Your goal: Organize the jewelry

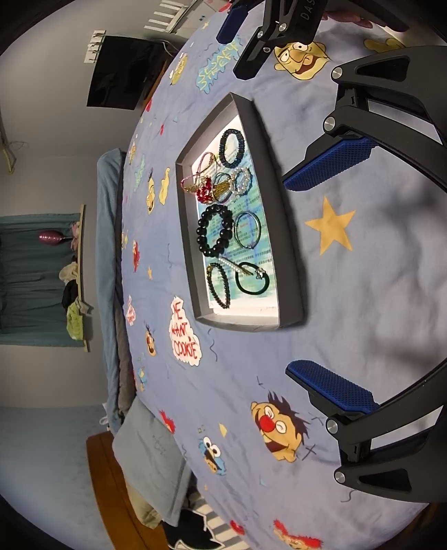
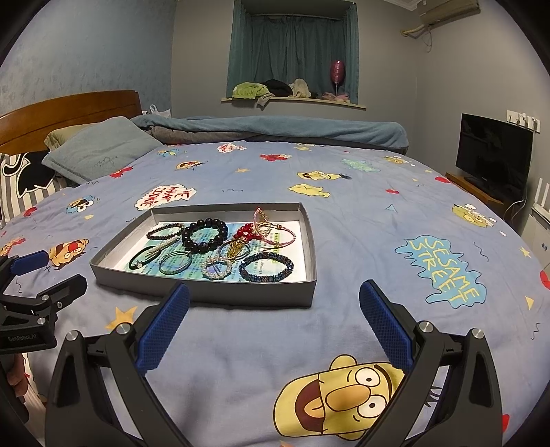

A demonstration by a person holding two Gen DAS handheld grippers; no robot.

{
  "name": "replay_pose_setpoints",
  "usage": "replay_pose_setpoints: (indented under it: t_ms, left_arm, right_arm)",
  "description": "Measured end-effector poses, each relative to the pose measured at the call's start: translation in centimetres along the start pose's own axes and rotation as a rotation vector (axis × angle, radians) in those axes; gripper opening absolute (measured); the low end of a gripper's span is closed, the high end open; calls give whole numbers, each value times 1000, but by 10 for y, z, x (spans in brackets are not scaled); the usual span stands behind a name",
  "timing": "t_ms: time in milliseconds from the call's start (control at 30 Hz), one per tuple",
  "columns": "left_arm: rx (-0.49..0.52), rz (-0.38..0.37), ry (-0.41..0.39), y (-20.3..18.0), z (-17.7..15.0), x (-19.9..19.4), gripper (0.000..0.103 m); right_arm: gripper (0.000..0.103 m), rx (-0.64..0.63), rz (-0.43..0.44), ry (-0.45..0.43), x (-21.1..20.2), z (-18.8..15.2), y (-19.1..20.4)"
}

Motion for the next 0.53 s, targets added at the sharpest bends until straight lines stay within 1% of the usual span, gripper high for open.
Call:
replay_pose_setpoints:
  t_ms: [133, 233, 300, 533]
  left_arm:
    - [0, -21, -25, -2, 2, -3, 98]
    - [24, 19, -45, -2, 4, -3, 98]
    - [32, 18, -34, -4, 3, -2, 98]
    - [16, 6, 8, 2, 0, 5, 98]
  right_arm:
    - [98, -2, 0, 3, 2, 0, 1]
    - [97, 0, 1, 4, 2, -1, 1]
    - [97, -3, -2, 6, 2, -1, 2]
    - [98, -8, 2, 10, 3, -1, 4]
Point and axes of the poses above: each gripper's, at about its wrist camera, not at the fingertips, and x roughly the way its jaws point, y to its left, z to its top, the point moved 8 cm from there along x, roughly the way its jaws point, and after that the axes turned 14 degrees about z, right-handed, at the moved point
